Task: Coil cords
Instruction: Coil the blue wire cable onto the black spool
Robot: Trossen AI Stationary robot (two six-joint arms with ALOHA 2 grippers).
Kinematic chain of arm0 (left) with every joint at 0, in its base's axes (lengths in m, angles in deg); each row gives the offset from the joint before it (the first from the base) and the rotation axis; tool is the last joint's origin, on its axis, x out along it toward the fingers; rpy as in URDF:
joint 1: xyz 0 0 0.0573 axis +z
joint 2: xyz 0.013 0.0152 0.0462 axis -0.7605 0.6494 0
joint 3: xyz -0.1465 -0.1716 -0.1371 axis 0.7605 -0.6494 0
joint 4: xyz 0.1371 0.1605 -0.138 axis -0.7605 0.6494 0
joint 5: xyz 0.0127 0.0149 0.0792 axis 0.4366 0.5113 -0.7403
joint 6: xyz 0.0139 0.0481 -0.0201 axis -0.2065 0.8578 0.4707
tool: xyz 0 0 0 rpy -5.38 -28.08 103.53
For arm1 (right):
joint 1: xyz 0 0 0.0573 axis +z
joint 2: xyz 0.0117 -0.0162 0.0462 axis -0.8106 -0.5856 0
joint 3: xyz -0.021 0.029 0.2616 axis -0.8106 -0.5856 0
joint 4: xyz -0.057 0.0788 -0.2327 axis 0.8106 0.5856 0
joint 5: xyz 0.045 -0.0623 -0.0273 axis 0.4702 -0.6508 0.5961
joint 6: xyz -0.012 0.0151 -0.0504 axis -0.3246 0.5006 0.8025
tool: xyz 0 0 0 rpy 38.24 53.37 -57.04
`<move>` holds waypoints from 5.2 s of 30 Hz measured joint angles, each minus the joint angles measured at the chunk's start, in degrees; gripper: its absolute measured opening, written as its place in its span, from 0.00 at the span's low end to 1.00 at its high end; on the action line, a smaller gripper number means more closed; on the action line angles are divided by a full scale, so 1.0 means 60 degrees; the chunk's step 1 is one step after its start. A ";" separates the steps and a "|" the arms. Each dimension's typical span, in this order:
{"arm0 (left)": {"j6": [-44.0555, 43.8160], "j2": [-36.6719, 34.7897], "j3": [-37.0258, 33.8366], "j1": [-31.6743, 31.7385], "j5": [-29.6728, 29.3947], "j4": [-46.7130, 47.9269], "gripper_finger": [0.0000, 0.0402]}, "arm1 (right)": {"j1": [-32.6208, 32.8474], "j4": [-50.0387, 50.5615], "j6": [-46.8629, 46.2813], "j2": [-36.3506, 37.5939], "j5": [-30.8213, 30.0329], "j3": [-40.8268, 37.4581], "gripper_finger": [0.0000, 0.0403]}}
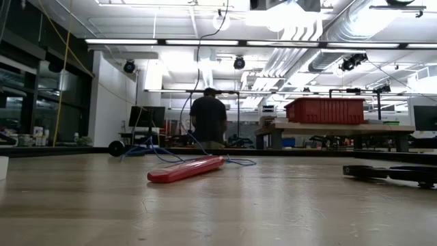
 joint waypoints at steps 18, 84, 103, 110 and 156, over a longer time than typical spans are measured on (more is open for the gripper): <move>-0.0080 0.0000 0.0000 -0.0004 0.0178 -0.0051 0.00 | 0.0000 0.0008 -0.0023 0.0000 0.0001 0.0000 0.00; 0.0519 -0.0029 0.0000 0.0280 0.0233 -0.0047 0.00 | 0.0000 -0.0120 0.0076 -0.0004 0.0078 0.0000 0.00; 0.0516 -0.0038 0.0000 0.0312 0.0172 -0.0062 0.03 | 0.0000 -0.0214 0.0252 -0.0007 0.0250 0.0000 0.00; 0.0588 -0.0062 0.0004 0.0312 0.0195 -0.0213 0.06 | 0.0000 -0.0209 0.0216 -0.0011 0.0337 0.0000 0.00; 0.1076 -0.0055 0.0004 0.0371 0.0699 -0.0495 0.00 | 0.0087 -0.0098 0.0328 -0.0004 0.0453 0.0004 0.00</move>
